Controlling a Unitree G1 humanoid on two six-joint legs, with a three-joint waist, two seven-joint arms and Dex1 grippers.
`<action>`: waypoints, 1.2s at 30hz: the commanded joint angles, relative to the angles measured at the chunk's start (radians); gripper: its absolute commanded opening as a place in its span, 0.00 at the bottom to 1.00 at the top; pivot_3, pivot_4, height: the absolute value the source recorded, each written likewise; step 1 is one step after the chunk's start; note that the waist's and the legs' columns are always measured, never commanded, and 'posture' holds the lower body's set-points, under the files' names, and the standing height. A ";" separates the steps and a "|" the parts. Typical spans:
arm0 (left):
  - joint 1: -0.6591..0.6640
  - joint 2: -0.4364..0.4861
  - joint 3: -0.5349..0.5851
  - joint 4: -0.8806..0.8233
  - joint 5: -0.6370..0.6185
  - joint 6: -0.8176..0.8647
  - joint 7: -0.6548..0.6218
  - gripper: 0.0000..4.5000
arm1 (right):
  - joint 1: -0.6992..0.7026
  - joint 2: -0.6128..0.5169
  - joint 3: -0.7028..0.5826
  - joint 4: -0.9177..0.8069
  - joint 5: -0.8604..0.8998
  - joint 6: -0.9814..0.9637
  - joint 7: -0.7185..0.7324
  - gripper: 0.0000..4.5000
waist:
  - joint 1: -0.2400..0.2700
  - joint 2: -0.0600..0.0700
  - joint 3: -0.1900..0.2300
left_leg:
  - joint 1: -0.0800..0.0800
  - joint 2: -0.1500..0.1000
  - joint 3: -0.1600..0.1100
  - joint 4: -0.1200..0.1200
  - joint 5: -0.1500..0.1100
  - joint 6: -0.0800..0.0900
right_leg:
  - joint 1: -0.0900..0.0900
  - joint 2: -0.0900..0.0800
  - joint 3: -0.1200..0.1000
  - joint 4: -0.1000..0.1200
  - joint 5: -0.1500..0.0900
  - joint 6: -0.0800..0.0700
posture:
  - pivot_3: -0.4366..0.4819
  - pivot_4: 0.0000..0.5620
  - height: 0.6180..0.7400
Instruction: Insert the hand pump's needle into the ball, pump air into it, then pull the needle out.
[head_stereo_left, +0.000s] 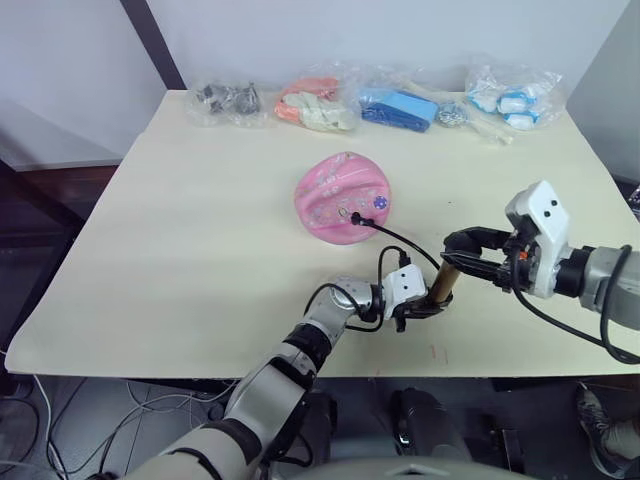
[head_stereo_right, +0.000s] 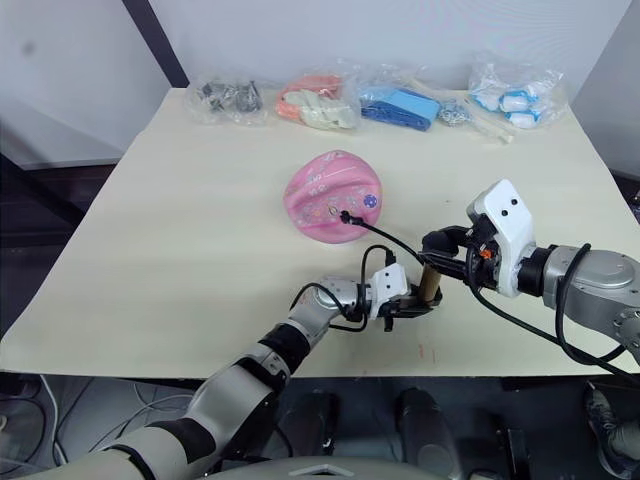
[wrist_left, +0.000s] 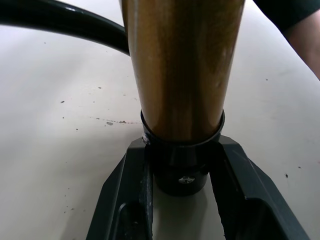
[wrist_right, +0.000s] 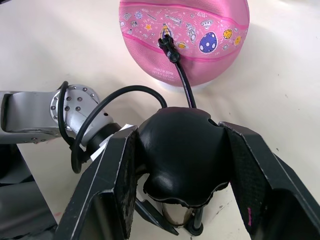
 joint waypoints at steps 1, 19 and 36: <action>0.010 -0.002 -0.024 0.018 0.047 -0.008 0.026 0.24 | 0.018 0.010 -0.014 0.004 -0.066 -0.023 0.041 0.44 | 0.000 0.000 0.000 | 0.000 0.000 0.000 0.000 0.000 0.000 | 0.000 0.000 0.000 0.000 0.000 0.000 | 0.48 0.27 1.00; 0.027 0.005 -0.033 0.036 0.076 0.015 0.042 0.24 | -0.240 -0.129 -0.257 0.060 0.166 0.157 0.058 0.44 | 0.000 0.000 -0.001 | 0.000 -0.002 0.000 0.000 0.000 0.000 | 0.001 -0.003 0.000 0.000 0.001 0.001 | 0.48 0.27 1.00; 0.037 0.013 -0.031 0.017 0.079 0.018 0.029 0.24 | 0.024 0.009 -0.094 0.038 -0.009 0.073 0.012 0.44 | -0.003 -0.010 -0.019 | 0.002 -0.002 0.000 -0.001 0.000 0.000 | 0.001 -0.002 0.000 0.000 0.001 0.002 | 0.48 0.27 1.00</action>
